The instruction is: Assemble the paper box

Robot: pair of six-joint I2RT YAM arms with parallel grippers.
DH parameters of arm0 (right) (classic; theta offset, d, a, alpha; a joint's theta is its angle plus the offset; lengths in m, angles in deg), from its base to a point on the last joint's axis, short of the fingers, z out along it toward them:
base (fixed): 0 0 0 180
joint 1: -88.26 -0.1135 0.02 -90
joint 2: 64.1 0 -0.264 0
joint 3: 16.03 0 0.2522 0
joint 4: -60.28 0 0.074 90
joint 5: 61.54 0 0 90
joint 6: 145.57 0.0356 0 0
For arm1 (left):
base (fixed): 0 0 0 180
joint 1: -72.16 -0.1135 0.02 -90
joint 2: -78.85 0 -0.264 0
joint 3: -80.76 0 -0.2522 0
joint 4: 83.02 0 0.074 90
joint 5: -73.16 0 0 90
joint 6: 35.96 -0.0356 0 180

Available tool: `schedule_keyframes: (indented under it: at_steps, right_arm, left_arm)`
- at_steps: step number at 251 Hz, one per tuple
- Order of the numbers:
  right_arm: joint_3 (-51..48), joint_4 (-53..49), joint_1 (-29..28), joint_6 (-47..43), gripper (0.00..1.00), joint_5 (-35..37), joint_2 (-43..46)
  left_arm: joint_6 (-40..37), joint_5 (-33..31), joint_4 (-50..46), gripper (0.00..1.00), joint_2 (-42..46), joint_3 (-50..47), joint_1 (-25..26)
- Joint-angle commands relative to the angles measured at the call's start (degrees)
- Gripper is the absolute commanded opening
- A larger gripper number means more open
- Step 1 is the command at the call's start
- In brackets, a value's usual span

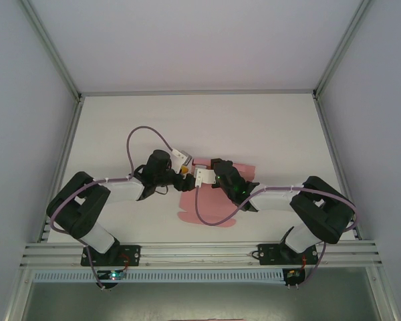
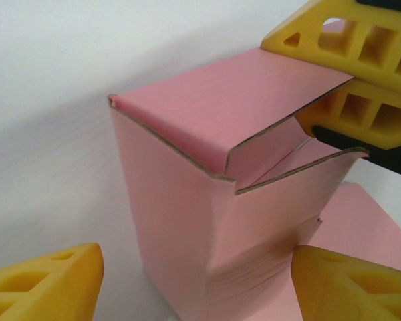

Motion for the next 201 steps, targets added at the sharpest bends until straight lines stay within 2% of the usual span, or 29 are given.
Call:
schedule_keyframes:
  at_steps: [1, 40, 74, 119, 146, 172, 193, 201]
  right_arm:
    - [-1.6, -7.4, -2.1, 1.5, 0.0, -3.4, -0.5]
    - [-3.3, -6.2, -5.0, 1.8, 0.0, 0.2, 0.1]
    - [-4.8, -7.3, -9.1, 3.6, 0.0, 5.0, 1.3]
    - [-6.3, -11.1, -12.0, 7.0, 0.0, 9.0, 1.9]
    - [-6.4, -11.2, -12.7, 7.9, 0.0, 9.8, 1.2]
    - [-6.0, -10.9, -13.7, 7.6, 0.0, 11.4, 0.3]
    - [-5.1, -10.9, -14.3, 8.2, 0.0, 12.5, -0.5]
    - [-5.0, -10.9, -14.6, 8.6, 0.0, 12.6, -0.8]
  left_arm:
    - [0.8, 1.0, 6.5, 0.73, -0.7, 0.7, 0.4]
    - [1.2, -1.6, 6.8, 0.68, -1.1, 0.4, 0.4]
    - [2.3, -2.1, 12.7, 0.62, -0.6, -3.0, 0.4]
    - [2.8, -4.1, 19.4, 0.61, 1.0, -8.3, 0.4]
    - [2.4, -5.6, 18.1, 0.55, 0.9, -8.3, 0.7]
    - [1.9, -8.9, 19.0, 0.42, 0.6, -9.0, 1.9]
    - [0.8, -17.9, 16.1, 0.27, 1.3, -8.3, 4.9]
    - [0.2, -22.4, 14.0, 0.25, 1.7, -7.8, 6.5]
